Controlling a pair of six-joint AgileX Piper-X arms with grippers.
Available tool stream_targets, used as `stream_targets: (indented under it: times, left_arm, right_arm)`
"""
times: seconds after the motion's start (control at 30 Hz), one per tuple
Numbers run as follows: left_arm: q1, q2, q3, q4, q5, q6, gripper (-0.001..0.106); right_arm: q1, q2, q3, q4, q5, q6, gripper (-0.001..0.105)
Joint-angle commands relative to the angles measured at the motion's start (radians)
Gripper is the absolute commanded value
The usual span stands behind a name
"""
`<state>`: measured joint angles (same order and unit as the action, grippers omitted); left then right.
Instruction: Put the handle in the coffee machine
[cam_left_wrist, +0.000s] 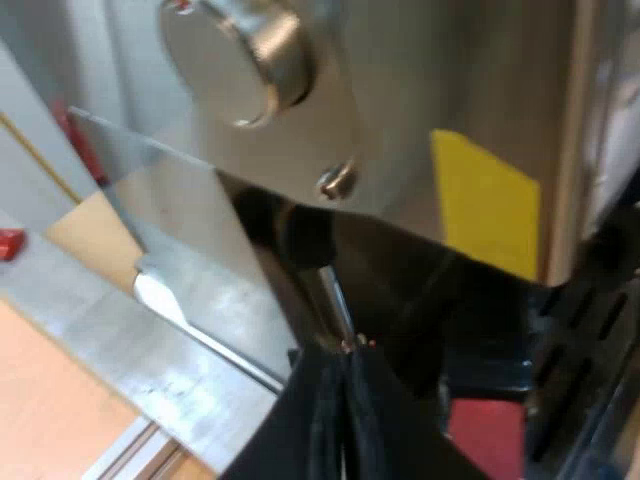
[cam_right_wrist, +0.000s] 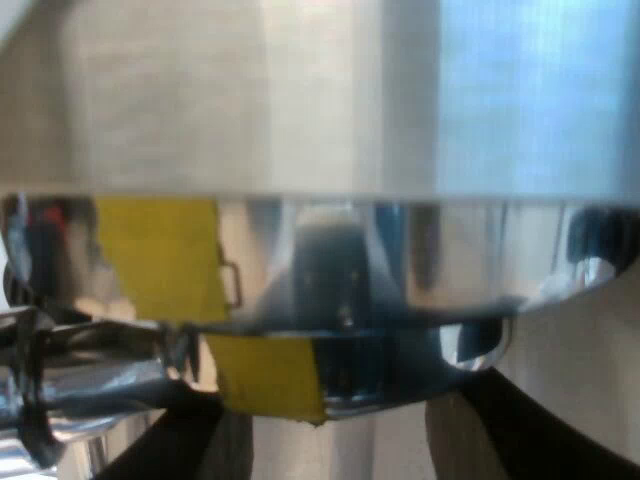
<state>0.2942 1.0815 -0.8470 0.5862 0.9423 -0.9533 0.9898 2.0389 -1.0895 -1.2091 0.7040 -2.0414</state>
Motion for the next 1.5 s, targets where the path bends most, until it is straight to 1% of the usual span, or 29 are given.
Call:
stream_targets:
  times: [0.03,0.17,0.27,0.4,0.47,0.53,0.67,0.77,0.83,0.9,0.93,0.97,1.03,1.1,1.2,1.33,1.5]
  left_arm:
    - [0.004,0.024,-0.008,-0.025,-0.039,-0.012,0.001]
    - [0.004,0.079,-0.008,-0.025,-0.087,-0.012,0.001]
    - [0.004,0.109,-0.008,-0.025,-0.100,-0.012,0.001]
    - [0.004,0.126,-0.008,-0.029,-0.099,-0.006,0.001]
    - [0.004,0.140,-0.008,-0.062,-0.099,-0.006,0.001]
    - [0.004,0.140,-0.008,-0.070,-0.099,-0.006,0.001]
    - [0.004,0.140,-0.008,-0.067,-0.099,-0.006,0.001]
    - [-0.016,0.140,-0.008,-0.063,-0.099,-0.006,0.001]
    - [-0.034,0.140,-0.008,-0.048,-0.101,-0.006,0.001]
    - [-0.057,0.140,-0.008,-0.020,-0.112,0.017,0.001]
    - [-0.071,0.140,-0.008,-0.013,-0.140,0.038,0.001]
    - [-0.087,0.140,-0.008,-0.012,-0.185,0.057,0.001]
    - [-0.099,0.140,-0.008,-0.012,-0.221,0.073,0.001]
    - [-0.100,0.140,-0.008,-0.003,-0.223,0.076,0.001]
    - [-0.100,0.140,-0.009,0.048,-0.223,0.083,0.001]
    - [-0.100,0.140,-0.011,0.105,-0.220,0.127,0.001]
    - [-0.100,0.140,-0.011,0.159,-0.198,0.128,0.001]
  right_arm:
    - [0.003,-0.020,-0.013,-0.072,-0.010,-0.005,0.042]
    - [0.003,-0.020,-0.013,-0.072,-0.010,-0.005,0.042]
    - [0.003,-0.020,-0.013,-0.072,-0.010,-0.005,0.042]
    - [0.003,-0.020,-0.013,-0.072,-0.010,-0.005,0.042]
    - [0.003,-0.020,-0.013,-0.072,-0.010,-0.005,0.042]
    - [0.003,-0.020,-0.013,-0.072,-0.010,-0.005,0.042]
    - [0.003,-0.020,-0.013,-0.072,-0.010,-0.005,0.042]
    - [0.003,-0.020,-0.013,-0.072,-0.010,-0.005,0.042]
    - [0.003,-0.020,-0.013,-0.072,-0.010,-0.005,0.042]
    - [0.003,-0.020,-0.013,-0.072,-0.010,-0.005,0.042]
    - [0.003,-0.020,-0.013,-0.072,-0.010,-0.005,0.042]
    - [0.003,-0.020,-0.013,-0.072,-0.010,-0.005,0.042]
    - [0.003,-0.020,-0.013,-0.072,-0.010,-0.005,0.042]
    - [0.003,-0.020,-0.013,-0.072,-0.010,-0.005,0.042]
    - [0.003,-0.020,-0.013,-0.072,-0.010,-0.005,0.042]
    - [0.003,-0.020,-0.013,-0.072,-0.010,-0.005,0.042]
    - [0.003,-0.020,-0.013,-0.072,-0.010,-0.005,0.042]
